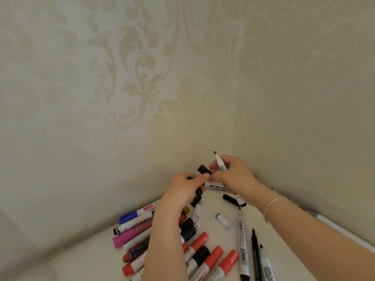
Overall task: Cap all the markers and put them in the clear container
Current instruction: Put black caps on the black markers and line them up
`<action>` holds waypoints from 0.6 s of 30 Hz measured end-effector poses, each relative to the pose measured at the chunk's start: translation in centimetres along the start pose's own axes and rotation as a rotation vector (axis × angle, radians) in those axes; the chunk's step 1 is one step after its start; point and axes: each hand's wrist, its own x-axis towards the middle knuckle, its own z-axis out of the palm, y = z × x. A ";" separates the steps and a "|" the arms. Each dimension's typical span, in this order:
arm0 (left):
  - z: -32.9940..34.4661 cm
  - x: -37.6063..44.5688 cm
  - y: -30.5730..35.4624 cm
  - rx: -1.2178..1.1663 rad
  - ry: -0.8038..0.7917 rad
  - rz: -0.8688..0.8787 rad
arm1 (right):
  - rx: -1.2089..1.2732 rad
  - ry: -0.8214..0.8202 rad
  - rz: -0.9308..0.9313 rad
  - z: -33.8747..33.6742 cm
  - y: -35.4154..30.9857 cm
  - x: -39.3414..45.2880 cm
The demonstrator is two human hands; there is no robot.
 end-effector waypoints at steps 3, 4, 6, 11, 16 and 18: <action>0.4 0.0 0.1 -0.114 0.060 0.055 | -0.008 -0.019 -0.016 0.2 -0.9 -0.3; 0.5 0.0 0.2 -0.147 0.081 0.067 | -0.029 -0.027 -0.026 0.3 -1.1 -0.3; 0.5 0.2 0.1 -0.226 0.123 0.072 | -0.060 -0.043 -0.036 0.3 -1.3 -0.4; 0.1 0.6 0.2 -0.687 0.211 -0.037 | -0.165 -0.115 -0.077 -0.2 -1.2 -0.9; 0.0 0.6 -0.1 -0.812 0.182 -0.063 | -0.413 -0.203 -0.163 -0.2 -1.4 -1.4; 0.1 0.6 0.0 -0.777 0.172 -0.057 | -0.475 -0.205 -0.181 -0.1 -1.4 -1.4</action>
